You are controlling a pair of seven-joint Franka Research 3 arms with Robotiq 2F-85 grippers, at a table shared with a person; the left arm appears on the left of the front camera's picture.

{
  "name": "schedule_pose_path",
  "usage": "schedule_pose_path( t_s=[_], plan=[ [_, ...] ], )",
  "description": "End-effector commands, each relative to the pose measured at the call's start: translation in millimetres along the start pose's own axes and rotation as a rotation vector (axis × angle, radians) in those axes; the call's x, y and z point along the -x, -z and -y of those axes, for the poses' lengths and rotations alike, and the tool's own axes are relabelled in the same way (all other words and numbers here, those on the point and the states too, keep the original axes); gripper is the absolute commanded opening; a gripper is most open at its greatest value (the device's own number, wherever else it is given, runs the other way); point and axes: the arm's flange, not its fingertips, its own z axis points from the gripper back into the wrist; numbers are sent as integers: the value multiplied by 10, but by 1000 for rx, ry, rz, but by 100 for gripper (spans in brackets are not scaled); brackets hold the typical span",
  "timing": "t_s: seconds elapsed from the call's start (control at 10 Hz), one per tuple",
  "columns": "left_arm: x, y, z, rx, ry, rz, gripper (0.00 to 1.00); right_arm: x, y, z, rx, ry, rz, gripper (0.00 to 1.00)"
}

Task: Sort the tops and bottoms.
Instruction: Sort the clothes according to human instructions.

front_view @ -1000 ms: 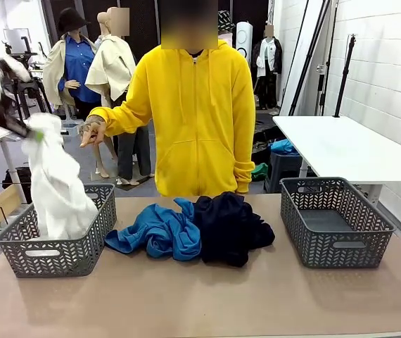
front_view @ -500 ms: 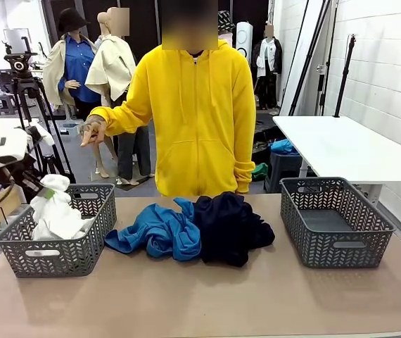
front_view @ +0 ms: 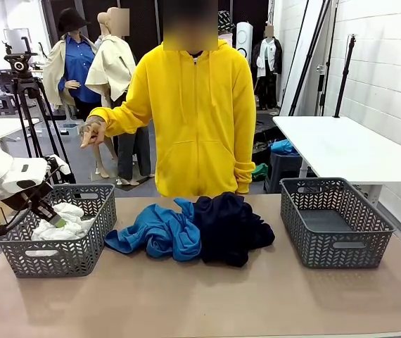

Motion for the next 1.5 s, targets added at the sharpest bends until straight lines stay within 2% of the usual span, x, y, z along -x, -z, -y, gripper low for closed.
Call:
schedule_pose_path(
  t_s=[0.0,0.3,0.4,0.7,1.1,1.3,1.4],
  plan=[
    [352,-31,197,4,0,-6,25,10,-6,8,-3,-4,-4,100],
    [359,-69,206,-2,8,-28,84,10,-6,8,-3,-4,-4,100],
    [347,-121,205,-7,15,-35,100,10,-6,8,-3,-4,-4,100],
    [254,-384,153,-35,12,-76,100,10,-6,8,-3,-4,-4,100],
    [32,-909,1,-11,-32,-44,100,10,-6,8,-3,-4,-4,100],
    [24,-1281,-370,-23,-70,-7,100,10,-6,8,-3,-4,-4,100],
    [93,-1463,-627,-84,-99,15,100,10,-6,8,-3,-4,-4,100]
  ],
)
